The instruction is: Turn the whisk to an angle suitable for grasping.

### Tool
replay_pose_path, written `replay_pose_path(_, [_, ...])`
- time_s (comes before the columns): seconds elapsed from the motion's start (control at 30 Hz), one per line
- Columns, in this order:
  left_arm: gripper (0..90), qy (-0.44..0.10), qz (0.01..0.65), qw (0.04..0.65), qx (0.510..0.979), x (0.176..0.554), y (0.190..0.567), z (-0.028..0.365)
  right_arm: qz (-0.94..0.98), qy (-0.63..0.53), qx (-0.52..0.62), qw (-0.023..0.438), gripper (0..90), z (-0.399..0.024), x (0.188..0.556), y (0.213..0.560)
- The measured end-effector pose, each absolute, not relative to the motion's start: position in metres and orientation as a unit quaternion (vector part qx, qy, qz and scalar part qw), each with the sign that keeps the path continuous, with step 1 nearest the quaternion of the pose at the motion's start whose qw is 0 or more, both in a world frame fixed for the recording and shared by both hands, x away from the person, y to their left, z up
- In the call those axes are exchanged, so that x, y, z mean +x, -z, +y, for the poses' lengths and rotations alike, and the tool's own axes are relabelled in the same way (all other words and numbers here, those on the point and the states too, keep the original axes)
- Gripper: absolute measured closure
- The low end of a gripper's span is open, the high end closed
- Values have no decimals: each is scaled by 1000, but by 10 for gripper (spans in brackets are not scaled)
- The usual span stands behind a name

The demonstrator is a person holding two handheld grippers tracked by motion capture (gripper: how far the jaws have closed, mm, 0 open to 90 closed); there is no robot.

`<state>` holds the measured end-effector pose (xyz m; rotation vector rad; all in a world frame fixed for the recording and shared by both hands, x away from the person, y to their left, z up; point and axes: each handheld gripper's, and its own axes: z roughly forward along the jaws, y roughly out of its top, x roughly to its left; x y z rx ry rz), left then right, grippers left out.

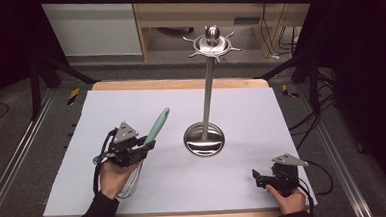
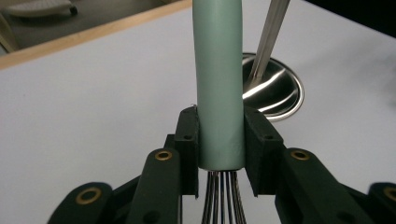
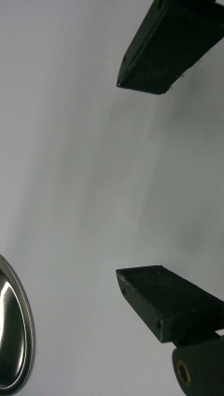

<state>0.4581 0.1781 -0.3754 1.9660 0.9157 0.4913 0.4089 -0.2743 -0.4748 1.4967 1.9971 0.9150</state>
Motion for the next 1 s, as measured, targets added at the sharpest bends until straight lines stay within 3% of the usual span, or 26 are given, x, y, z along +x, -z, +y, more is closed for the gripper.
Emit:
replay_pose_path(0.53, [690, -224, 332, 498, 769, 441, 356, 170, 730, -334, 545, 242, 85, -275, 409, 475])
replay_pose_path(1.0, [689, -205, 303, 526, 768, 437, 346, 156, 727, -336, 549, 239, 85, -275, 409, 475])
